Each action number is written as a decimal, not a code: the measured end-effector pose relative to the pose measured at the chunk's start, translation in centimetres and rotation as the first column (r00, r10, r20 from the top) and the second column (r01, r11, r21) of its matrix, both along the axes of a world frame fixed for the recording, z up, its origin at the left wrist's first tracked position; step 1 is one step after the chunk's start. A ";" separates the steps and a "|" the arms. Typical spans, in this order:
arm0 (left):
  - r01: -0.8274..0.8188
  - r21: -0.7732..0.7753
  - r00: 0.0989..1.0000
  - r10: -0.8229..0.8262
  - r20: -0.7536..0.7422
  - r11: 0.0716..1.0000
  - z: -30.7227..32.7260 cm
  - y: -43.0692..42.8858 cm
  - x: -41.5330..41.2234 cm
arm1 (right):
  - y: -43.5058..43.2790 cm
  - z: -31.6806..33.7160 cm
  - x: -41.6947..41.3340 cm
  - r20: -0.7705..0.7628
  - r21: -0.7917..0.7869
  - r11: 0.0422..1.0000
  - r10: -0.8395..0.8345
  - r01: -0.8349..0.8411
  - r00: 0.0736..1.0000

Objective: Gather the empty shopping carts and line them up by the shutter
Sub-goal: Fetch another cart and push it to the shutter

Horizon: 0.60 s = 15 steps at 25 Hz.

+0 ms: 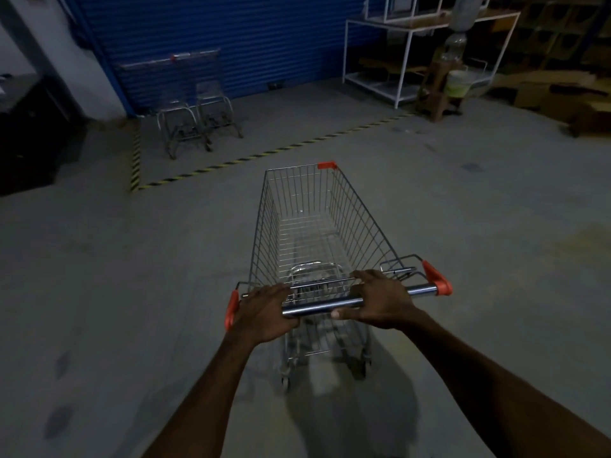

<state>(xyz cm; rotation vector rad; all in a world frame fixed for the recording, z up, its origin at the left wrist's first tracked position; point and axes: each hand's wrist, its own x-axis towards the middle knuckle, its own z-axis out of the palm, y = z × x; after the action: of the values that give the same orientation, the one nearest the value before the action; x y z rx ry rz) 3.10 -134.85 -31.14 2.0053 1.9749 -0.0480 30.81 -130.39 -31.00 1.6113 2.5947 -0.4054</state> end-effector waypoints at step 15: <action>-0.085 0.050 0.996 0.085 0.011 0.995 0.2 34.1 -1.7 | 37.1 -0.9 -2.7 0.048 0.027 0.997 0.068 -0.070 0.996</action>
<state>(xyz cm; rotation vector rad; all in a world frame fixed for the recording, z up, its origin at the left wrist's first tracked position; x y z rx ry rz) 1.42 -100.70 -30.98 1.9461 2.0730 0.0297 28.10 -93.28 -31.86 1.5152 2.6239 -0.3229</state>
